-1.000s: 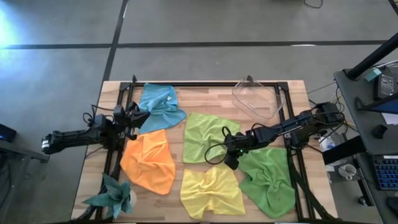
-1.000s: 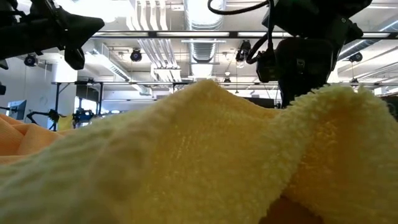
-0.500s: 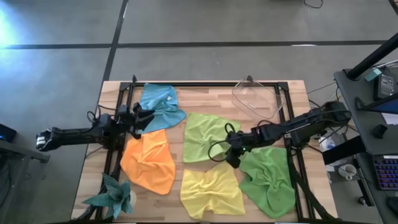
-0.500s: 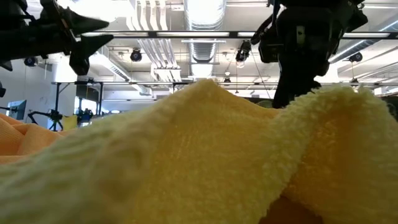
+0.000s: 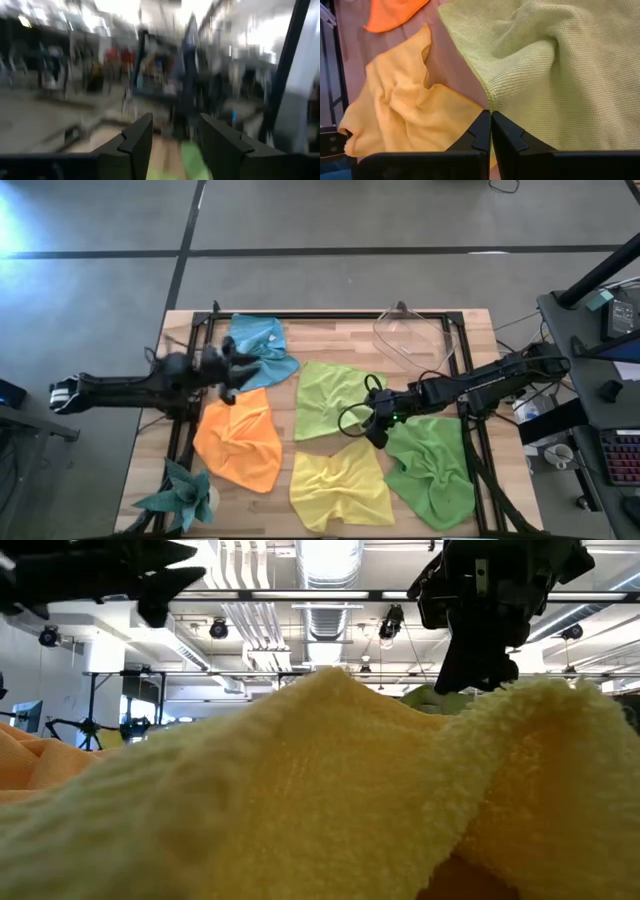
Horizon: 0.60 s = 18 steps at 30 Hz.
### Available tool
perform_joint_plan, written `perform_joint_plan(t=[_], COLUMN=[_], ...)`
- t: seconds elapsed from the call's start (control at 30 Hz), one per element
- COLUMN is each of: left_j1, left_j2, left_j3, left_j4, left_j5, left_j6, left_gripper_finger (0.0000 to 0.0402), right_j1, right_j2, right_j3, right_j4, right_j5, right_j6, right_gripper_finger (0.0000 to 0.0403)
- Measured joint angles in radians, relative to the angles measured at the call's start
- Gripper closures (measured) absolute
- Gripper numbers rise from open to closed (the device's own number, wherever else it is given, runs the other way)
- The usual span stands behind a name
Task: Fold microfiber towels
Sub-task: Fold the light green microfiber cloth
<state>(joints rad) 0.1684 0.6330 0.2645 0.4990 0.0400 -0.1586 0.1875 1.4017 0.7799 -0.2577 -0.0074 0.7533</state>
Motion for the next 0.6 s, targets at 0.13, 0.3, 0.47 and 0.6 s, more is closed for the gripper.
perform_joint_plan(t=[0.13, 0.3, 0.47, 0.6], left_j1=[-0.006, -0.065, -0.153, -0.203], left_j2=[0.136, 0.306, 0.463, 0.582], left_j3=[0.121, 0.233, 0.296, 0.345], left_j4=[-0.238, -0.366, -0.391, -0.386], left_j5=[0.072, 0.084, 0.083, 0.078], left_j6=[0.017, 0.027, 0.068, 0.063], left_gripper_finger=[0.0256, 0.0256, 0.0256, 0.0256], right_j1=[0.0, 0.0, 0.0, 0.0], right_j2=[0.007, 0.007, -0.002, -0.005], right_j3=[0.0, 0.0, 0.001, 0.001], right_j4=[0.0, 0.0, 0.007, 0.003], right_j5=[0.002, 0.004, 0.005, 0.006], right_j6=[0.026, 0.06, 0.095, 0.103], right_gripper_finger=[0.0394, 0.0394, 0.0394, 0.0394])
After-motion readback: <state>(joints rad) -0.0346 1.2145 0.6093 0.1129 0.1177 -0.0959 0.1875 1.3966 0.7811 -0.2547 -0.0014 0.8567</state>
